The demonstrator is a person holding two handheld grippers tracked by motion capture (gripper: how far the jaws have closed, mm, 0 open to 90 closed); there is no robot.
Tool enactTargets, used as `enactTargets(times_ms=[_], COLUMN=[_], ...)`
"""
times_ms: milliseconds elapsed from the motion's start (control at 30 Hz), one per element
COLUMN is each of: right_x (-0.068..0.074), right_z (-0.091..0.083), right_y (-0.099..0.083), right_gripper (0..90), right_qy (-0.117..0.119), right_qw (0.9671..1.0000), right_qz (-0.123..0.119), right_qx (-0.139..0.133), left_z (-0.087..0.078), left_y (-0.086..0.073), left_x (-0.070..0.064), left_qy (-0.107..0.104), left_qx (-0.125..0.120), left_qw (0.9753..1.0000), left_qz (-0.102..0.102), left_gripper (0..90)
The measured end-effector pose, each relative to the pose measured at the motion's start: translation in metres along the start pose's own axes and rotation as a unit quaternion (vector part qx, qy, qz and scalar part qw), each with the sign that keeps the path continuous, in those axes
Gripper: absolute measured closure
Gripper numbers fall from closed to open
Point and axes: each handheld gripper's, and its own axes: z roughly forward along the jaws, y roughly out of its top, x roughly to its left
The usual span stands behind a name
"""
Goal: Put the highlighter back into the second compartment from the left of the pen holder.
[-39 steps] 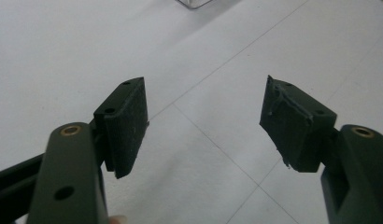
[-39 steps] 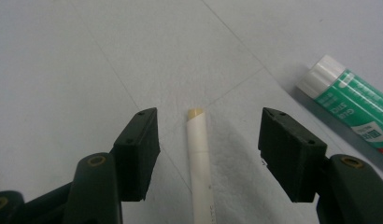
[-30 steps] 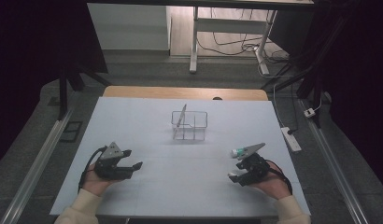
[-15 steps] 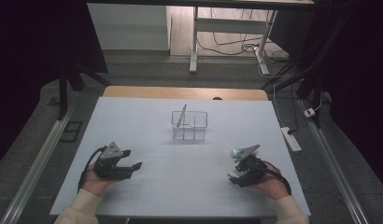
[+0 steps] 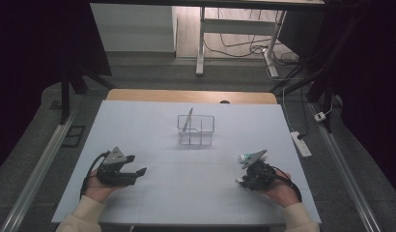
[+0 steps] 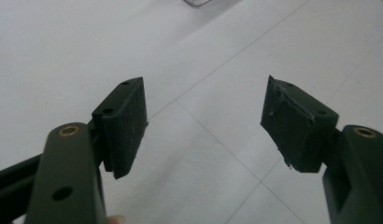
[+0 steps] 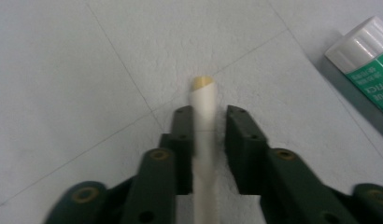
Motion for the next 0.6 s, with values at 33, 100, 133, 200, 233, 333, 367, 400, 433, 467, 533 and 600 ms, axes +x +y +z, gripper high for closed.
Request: enactTargets(times_ms=[33, 100, 133, 200, 233, 333, 367, 400, 433, 467, 533, 600], right_x=[0.000, 0.000, 0.000, 0.000, 0.000, 0.000, 0.000, -0.001, -0.001, -0.002, -0.002, -0.004], right_z=[0.000, 0.000, 0.000, 0.000, 0.000, -0.001, -0.001, -0.001, -0.002, -0.004, -0.008, -0.012], right_y=[0.000, 0.000, 0.000, 0.000, 0.000, -0.001, -0.001, -0.001, -0.001, -0.001, -0.001, -0.001], right_gripper=[77.2, 77.9, 78.0, 78.2, 78.2, 78.3, 78.3, 78.3, 78.4, 78.4, 78.4, 78.4], right_qy=[0.002, 0.002, 0.002, 0.001, 0.001, 0.003, 0.002, 0.003, 0.003, 0.004, 0.002, -0.003], right_qw=[1.0000, 1.0000, 1.0000, 1.0000, 1.0000, 1.0000, 0.9999, 0.9999, 0.9999, 0.9999, 0.9996, 0.9991], right_qz=[-0.001, -0.003, -0.004, -0.005, -0.006, -0.009, -0.010, -0.010, -0.008, -0.007, -0.003, -0.001], right_qx=[0.001, 0.001, 0.001, 0.000, 0.000, -0.002, -0.004, -0.006, -0.010, -0.014, -0.027, -0.043], left_z=[0.000, -0.001, -0.001, -0.001, -0.001, -0.001, -0.002, -0.002, -0.002, -0.002, -0.002, -0.003], left_y=[0.000, 0.000, 0.000, 0.000, 0.000, 0.000, 0.000, 0.000, 0.000, 0.000, -0.001, -0.001], left_x=[0.000, 0.000, 0.000, 0.001, 0.001, 0.001, 0.001, 0.001, 0.002, 0.002, 0.002, 0.003], left_qy=[0.000, 0.001, 0.001, 0.001, 0.001, 0.001, 0.001, 0.002, 0.002, 0.002, 0.002, 0.002], left_qx=[-0.001, -0.001, -0.001, 0.000, -0.001, -0.002, -0.003, -0.003, -0.003, -0.004, -0.005, -0.005], left_qw=[1.0000, 1.0000, 1.0000, 1.0000, 1.0000, 1.0000, 1.0000, 1.0000, 1.0000, 1.0000, 1.0000, 1.0000], left_qz=[0.000, 0.000, 0.000, 0.000, 0.000, -0.001, -0.002, -0.003, -0.003, -0.004, -0.005, -0.006], left_gripper=[31.5, 31.4, 31.4, 31.4, 31.5, 31.5, 31.5, 31.5, 31.5, 31.5, 31.5, 31.5])
